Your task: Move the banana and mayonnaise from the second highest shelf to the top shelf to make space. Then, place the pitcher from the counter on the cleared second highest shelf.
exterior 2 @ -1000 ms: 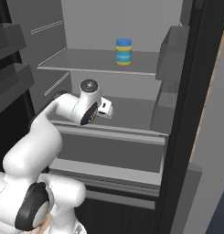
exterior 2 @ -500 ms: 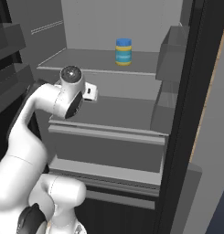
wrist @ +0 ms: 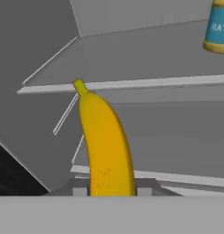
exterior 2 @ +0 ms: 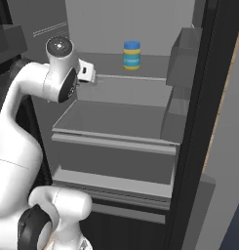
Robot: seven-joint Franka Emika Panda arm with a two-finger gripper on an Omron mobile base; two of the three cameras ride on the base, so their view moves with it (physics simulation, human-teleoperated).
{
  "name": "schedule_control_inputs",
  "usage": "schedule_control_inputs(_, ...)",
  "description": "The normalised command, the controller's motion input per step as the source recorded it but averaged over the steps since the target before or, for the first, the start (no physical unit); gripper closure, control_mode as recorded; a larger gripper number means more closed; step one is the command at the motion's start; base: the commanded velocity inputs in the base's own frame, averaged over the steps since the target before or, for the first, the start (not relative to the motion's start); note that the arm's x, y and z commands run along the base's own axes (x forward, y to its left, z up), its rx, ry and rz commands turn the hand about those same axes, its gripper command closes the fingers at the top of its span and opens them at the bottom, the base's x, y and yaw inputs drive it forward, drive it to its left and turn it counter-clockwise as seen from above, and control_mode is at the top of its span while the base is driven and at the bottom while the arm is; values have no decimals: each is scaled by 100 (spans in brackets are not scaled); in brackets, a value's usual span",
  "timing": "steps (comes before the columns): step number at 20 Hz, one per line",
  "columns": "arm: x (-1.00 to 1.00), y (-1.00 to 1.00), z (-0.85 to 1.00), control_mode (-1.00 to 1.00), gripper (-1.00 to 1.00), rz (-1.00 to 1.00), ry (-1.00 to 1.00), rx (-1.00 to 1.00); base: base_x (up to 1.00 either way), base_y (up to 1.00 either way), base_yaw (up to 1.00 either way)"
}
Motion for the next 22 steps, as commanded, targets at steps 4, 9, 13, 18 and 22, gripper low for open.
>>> schedule_control_inputs(4,9,-12,63,-100,100,0,0,3,0,0,0)
schedule_control_inputs(9,43,-9,2,-100,100,0,0,3,0,0,0)
schedule_control_inputs(13,76,0,-45,-100,100,0,2,-1,0,0,0)
schedule_control_inputs(18,84,3,-55,-100,100,0,4,-4,0,0,0)
schedule_control_inputs(22,68,0,-38,-100,100,0,4,-1,0,0,0)
